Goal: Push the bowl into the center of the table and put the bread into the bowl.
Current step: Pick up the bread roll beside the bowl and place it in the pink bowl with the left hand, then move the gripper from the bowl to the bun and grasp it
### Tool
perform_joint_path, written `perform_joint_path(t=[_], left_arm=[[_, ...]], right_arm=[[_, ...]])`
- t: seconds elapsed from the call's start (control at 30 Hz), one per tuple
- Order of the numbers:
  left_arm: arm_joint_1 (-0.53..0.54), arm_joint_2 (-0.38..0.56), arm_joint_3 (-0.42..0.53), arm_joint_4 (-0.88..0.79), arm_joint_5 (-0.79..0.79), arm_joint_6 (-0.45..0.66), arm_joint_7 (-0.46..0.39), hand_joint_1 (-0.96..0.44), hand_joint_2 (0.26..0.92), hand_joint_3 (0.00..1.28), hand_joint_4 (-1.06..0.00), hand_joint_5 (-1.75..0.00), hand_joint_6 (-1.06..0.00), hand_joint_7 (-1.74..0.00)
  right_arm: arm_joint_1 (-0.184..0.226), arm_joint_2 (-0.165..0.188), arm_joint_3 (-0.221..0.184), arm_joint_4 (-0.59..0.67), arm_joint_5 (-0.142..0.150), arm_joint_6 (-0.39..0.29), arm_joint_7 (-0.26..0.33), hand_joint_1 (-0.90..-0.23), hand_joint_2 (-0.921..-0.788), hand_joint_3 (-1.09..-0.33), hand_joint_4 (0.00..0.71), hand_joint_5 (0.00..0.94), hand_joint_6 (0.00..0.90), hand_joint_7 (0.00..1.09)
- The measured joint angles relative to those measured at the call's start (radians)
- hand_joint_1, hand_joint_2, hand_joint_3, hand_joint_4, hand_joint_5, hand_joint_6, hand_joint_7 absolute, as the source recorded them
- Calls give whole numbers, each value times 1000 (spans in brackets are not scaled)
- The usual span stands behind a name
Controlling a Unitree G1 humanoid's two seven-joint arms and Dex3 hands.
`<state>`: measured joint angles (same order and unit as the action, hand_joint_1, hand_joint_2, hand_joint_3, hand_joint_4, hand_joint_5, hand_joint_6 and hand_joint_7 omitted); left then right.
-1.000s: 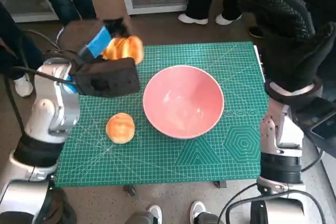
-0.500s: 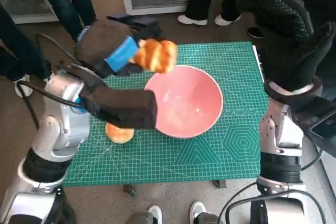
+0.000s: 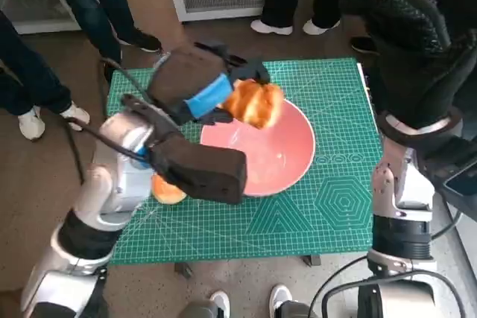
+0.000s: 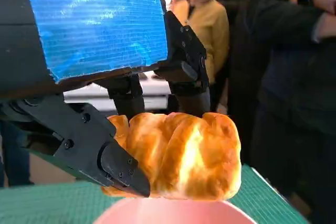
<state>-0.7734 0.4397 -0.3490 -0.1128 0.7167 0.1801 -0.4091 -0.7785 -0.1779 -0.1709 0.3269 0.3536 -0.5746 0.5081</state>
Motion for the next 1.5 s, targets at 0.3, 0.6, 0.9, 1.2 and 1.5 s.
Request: perform_joint_path(t=[0.3, 0.6, 0.9, 1.2, 1.5], left_arm=[[0, -24, -34, 36, 28, 7, -38, 1, 909, 55, -720, -1218, -687, -1016], [-35, -47, -51, 80, 17, 228, -310, -178, 730, 46, -110, -106, -167, -255], [-60, -41, -55, 67, 5, 293, -426, -285, 687, 14, -9, -3, -104, -147], [-60, -14, -56, 52, -15, 254, -446, -405, 671, 3, 1, 1, -84, -127], [-59, 31, -26, -7, -45, 251, -475, -440, 667, 0, 1, 1, -84, -120]], right_arm=[[1, -2, 0, -5, 0, 1, 0, -676, -921, -730, 315, 2, 239, 349], [1, -4, -1, -9, 1, 2, 0, -672, -921, -728, 317, 2, 241, 347], [1, -6, -2, -10, 2, 8, -1, -668, -921, -725, 318, 2, 243, 344], [1, -6, -1, -14, 2, 11, -1, -668, -921, -726, 317, 1, 244, 341], [2, -5, -1, -15, 4, 12, -1, -668, -921, -726, 317, 1, 245, 339]])
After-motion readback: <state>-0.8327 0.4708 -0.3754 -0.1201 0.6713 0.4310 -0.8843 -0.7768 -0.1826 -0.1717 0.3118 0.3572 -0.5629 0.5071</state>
